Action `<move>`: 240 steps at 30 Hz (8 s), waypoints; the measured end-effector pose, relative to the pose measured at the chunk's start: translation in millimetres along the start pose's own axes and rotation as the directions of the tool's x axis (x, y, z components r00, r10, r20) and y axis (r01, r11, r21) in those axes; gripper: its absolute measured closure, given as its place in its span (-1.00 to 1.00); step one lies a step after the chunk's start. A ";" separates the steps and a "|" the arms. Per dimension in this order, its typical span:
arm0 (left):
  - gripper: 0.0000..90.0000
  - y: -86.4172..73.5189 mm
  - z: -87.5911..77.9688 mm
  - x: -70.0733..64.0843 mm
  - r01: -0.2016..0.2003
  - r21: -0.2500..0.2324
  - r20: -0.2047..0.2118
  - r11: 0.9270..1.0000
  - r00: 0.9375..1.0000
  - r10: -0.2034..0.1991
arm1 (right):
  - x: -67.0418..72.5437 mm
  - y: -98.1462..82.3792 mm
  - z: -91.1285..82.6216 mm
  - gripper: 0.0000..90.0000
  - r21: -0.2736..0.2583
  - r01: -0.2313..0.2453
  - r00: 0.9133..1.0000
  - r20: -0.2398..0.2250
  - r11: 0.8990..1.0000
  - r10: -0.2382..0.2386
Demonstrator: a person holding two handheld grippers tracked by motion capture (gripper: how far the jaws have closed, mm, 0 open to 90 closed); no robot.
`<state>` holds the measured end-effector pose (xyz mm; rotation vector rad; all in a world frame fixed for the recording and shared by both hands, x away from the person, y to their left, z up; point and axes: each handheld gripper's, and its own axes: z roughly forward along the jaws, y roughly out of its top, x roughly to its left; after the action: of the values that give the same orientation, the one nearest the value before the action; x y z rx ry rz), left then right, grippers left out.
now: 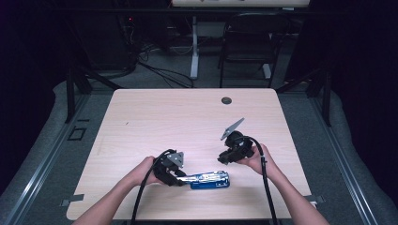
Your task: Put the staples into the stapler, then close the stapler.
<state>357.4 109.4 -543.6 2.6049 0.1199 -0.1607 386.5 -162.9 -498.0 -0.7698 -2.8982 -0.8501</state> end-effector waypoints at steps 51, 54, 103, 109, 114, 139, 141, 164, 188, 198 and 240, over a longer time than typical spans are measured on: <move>0.43 -0.6 0.0 2.7 0.000 -0.003 0.008 1.000 1.000 0.000 | 18.2 -4.9 29.0 0.74 0.047 0.262 0.956 -0.154 0.964 -0.252; 0.43 -0.5 0.1 2.7 0.000 -0.003 0.008 1.000 1.000 0.000 | 18.2 -5.5 29.0 0.74 0.038 0.273 0.952 -0.154 0.961 -0.264; 0.43 -0.4 0.8 3.1 0.005 -0.003 0.014 1.000 1.000 -0.005 | 32.2 -8.0 26.3 0.73 0.119 0.453 0.891 -0.102 0.883 -0.443; 0.43 -0.5 0.7 3.2 0.006 -0.003 0.015 1.000 1.000 -0.006 | 31.1 -9.4 26.4 0.68 0.134 0.451 0.892 -0.106 0.883 -0.439; 0.43 -0.4 0.8 3.3 0.005 -0.003 0.014 1.000 1.000 -0.005 | 29.0 -9.8 23.8 0.66 0.113 0.433 0.900 -0.104 0.894 -0.423; 0.42 -0.5 0.8 3.3 0.004 -0.006 0.013 1.000 1.000 -0.004 | 26.1 1.4 39.8 0.39 0.071 0.226 0.974 -0.027 0.972 -0.224; 0.42 -0.5 0.8 3.2 0.005 -0.006 0.013 1.000 1.000 -0.005 | 27.1 1.4 41.2 0.39 0.080 0.230 0.973 -0.025 0.970 -0.229; 0.42 -0.6 0.3 3.2 0.017 -0.006 0.016 1.000 1.000 -0.017 | 24.8 -4.3 34.0 0.03 0.038 0.221 0.975 0.021 0.975 -0.222; 0.44 0.9 -8.1 1.0 -0.004 -0.044 -0.006 0.999 1.000 0.004 | 32.4 -1.2 22.6 0.81 -0.046 0.233 0.973 0.008 0.971 -0.232; 0.44 2.1 -9.0 2.0 -0.004 -0.030 0.009 1.000 1.000 0.004 | 39.1 3.0 26.9 0.88 -0.045 0.241 0.970 -0.015 0.969 -0.242; 0.42 12.8 -20.1 -2.9 0.009 -0.033 -0.026 0.999 1.000 -0.010 | 68.7 17.2 63.1 1.00 -0.115 0.305 0.951 -0.021 0.945 -0.309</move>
<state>357.9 108.5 -519.6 2.5744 0.1435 -0.1266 341.2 -86.8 -532.2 -0.3007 -3.0028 -1.0447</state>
